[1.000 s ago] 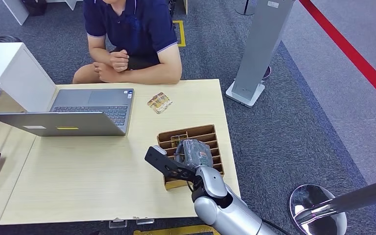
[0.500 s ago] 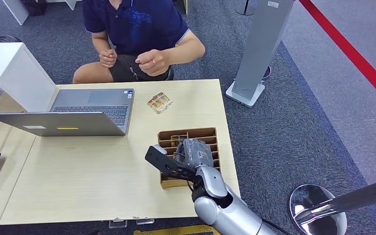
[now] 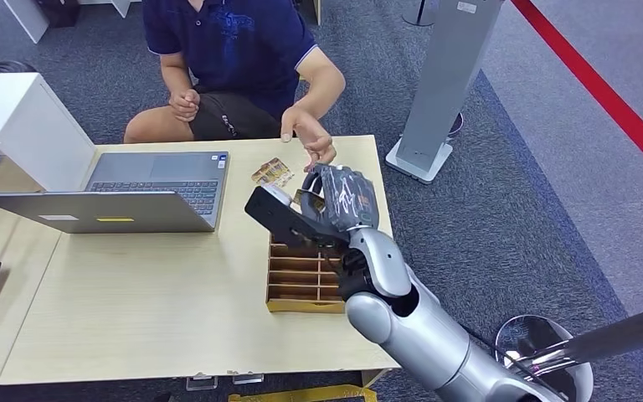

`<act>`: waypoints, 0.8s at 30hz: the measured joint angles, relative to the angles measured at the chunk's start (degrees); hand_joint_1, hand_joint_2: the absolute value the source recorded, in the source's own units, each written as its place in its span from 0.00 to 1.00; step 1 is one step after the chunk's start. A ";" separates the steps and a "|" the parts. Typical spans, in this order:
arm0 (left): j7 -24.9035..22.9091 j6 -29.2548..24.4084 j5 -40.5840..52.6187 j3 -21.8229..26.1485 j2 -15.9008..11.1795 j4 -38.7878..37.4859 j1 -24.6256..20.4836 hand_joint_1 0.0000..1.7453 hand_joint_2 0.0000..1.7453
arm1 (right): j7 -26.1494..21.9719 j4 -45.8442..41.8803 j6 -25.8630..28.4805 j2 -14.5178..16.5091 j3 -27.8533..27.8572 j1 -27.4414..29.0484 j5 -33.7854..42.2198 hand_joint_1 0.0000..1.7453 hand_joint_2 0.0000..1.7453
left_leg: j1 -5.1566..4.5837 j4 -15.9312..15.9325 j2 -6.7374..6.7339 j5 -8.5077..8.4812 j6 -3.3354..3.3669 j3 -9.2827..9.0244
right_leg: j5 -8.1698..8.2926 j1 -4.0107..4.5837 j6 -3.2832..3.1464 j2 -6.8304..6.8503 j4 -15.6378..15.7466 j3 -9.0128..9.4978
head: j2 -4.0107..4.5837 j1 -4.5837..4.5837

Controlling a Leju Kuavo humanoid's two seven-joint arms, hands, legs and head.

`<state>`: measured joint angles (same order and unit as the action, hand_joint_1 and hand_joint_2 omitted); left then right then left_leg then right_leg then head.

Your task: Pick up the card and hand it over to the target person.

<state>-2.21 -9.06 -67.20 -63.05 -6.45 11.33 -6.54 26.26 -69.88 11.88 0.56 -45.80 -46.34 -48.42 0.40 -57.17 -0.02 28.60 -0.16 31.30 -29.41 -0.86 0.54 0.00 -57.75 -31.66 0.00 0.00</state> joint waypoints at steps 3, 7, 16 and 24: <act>-0.21 -0.04 -0.11 -0.16 -0.07 -0.08 -0.05 0.00 0.00 | -2.29 11.76 2.55 2.89 -1.26 -4.18 -0.97 0.93 1.00 | 0.00 0.07 -0.07 -0.01 -0.02 -0.09 | 0.03 0.00 -0.02 -0.07 0.05 0.07 | 0.00 0.00; 0.16 -0.35 -0.86 0.37 -0.14 -0.07 -0.01 0.00 0.00 | -6.68 24.33 5.43 7.26 -2.04 -6.77 0.32 0.93 1.00 | 0.01 0.15 -0.20 -0.04 -0.04 -0.18 | 0.09 0.02 -0.04 -0.21 0.09 0.12 | 0.00 0.00; -1.17 -0.82 -1.26 0.20 -0.32 -0.04 -0.04 0.00 0.00 | -7.73 27.21 8.14 7.90 -2.88 -5.79 0.87 0.93 1.00 | 0.02 0.15 0.02 -0.01 -0.02 -0.15 | 0.01 0.02 -0.02 0.02 0.11 0.20 | 0.00 0.00; -0.82 -0.61 -0.62 -0.56 -0.43 -0.06 -0.09 0.00 0.00 | -8.10 27.69 8.06 8.04 -3.34 -5.37 1.06 0.00 1.00 | 0.04 0.14 0.07 -0.03 -0.04 -0.11 | 0.01 0.04 -0.03 0.08 0.11 0.17 | 0.00 0.00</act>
<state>-3.03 -9.67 -67.82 -63.61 -6.88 11.27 -6.63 18.16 -42.19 19.93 8.60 -49.14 -51.71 -47.36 0.44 -57.03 0.05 28.57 -0.20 31.19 -29.39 -0.82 0.51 0.07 -57.63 -31.49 0.00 0.00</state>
